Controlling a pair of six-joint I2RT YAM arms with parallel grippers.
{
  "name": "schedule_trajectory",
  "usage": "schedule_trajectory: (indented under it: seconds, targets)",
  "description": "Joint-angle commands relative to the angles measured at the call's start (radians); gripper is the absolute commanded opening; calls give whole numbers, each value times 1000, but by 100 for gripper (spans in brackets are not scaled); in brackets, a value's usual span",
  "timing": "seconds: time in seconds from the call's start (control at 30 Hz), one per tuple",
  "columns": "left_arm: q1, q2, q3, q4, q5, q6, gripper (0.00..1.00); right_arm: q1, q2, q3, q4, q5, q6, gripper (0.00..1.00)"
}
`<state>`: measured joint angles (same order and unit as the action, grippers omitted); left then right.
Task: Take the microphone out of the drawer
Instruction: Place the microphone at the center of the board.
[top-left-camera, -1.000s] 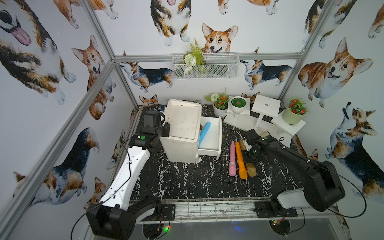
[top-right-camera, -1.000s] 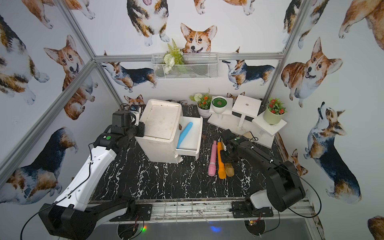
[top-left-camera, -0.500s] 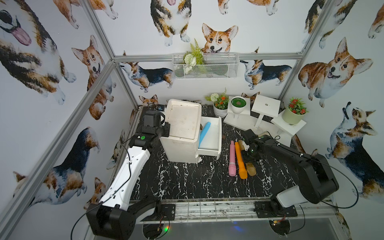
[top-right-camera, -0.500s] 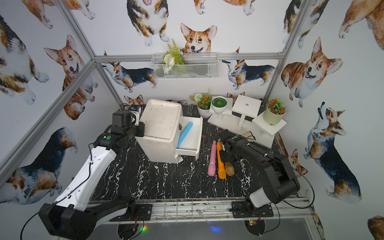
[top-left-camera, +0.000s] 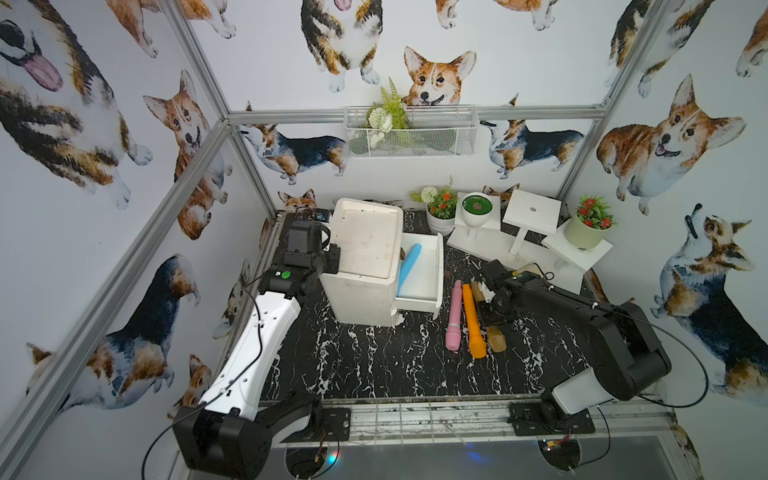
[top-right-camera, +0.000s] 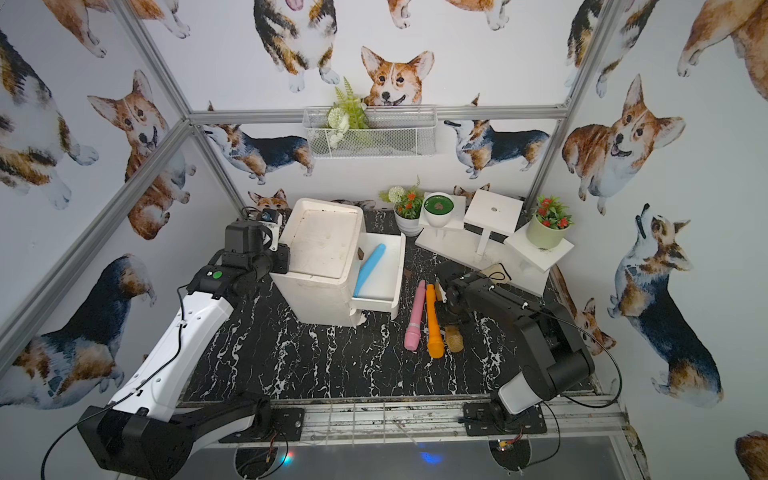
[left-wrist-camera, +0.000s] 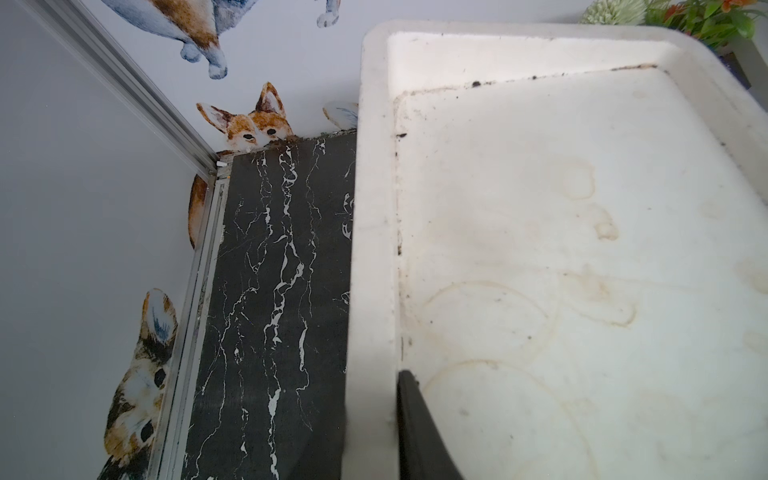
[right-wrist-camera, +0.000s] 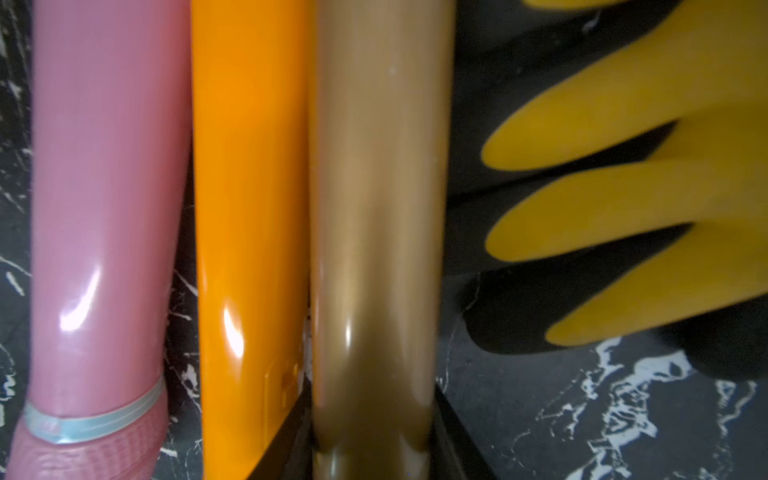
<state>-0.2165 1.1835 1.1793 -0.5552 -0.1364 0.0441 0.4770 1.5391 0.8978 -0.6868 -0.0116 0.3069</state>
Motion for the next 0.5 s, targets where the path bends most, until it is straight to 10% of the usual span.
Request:
schedule_trajectory:
  seconds: [0.0, 0.47]
  targets:
    - [-3, 5, -9, -132, 17, 62, 0, 1, 22, 16, 29, -15, 27, 22]
    - [-3, 7, -12, -130, 15, 61, 0, 13, 41, 21, 41, -38, 112, 52]
